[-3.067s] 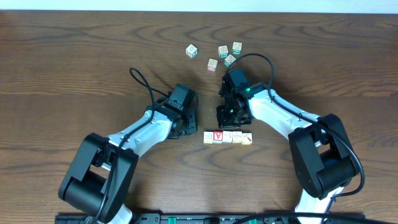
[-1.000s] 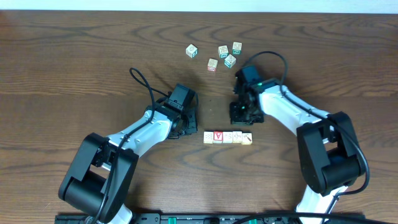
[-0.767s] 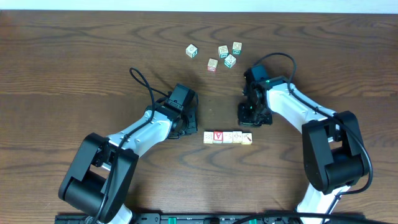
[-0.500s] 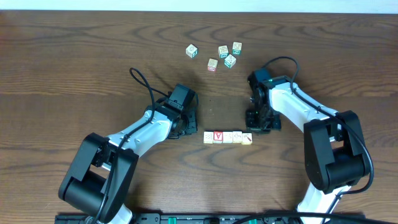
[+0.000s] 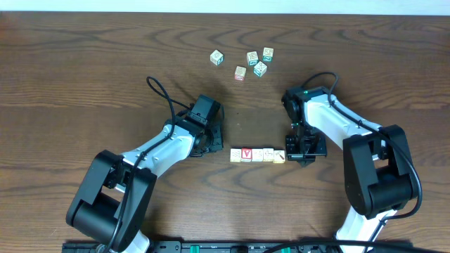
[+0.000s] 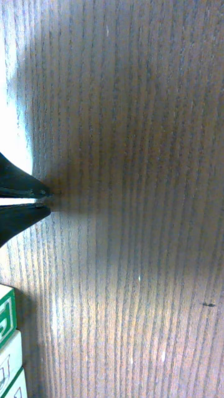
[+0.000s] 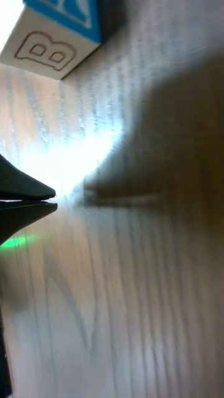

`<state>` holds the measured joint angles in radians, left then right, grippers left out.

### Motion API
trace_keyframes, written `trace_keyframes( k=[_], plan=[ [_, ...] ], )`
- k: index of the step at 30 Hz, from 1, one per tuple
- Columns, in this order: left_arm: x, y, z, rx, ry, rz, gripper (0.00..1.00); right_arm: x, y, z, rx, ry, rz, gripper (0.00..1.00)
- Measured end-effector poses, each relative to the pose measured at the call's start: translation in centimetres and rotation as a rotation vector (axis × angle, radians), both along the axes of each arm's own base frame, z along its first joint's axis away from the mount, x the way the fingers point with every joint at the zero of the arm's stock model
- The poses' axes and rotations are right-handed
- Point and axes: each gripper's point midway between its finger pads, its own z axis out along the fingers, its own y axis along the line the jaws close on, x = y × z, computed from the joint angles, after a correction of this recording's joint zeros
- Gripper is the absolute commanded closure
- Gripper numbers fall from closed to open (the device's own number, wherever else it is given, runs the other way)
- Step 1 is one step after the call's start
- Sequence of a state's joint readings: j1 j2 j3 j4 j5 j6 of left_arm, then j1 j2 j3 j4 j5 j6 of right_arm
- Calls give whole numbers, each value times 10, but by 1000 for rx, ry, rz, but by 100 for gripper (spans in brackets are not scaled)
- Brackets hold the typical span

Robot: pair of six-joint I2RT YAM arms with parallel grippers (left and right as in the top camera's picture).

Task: Lift 5 blocks
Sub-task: 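Move the right gripper to the row's right end beside the blue X block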

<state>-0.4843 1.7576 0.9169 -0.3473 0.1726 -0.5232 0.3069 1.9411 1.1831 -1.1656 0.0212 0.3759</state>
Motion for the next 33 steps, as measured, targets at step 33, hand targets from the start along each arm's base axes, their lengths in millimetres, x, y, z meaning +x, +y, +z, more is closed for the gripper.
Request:
trace_keyframes(
  k=[33],
  plan=[
    [0,0,0,0,0,0,92,-26,57,-12,282,34,50,99]
  ],
)
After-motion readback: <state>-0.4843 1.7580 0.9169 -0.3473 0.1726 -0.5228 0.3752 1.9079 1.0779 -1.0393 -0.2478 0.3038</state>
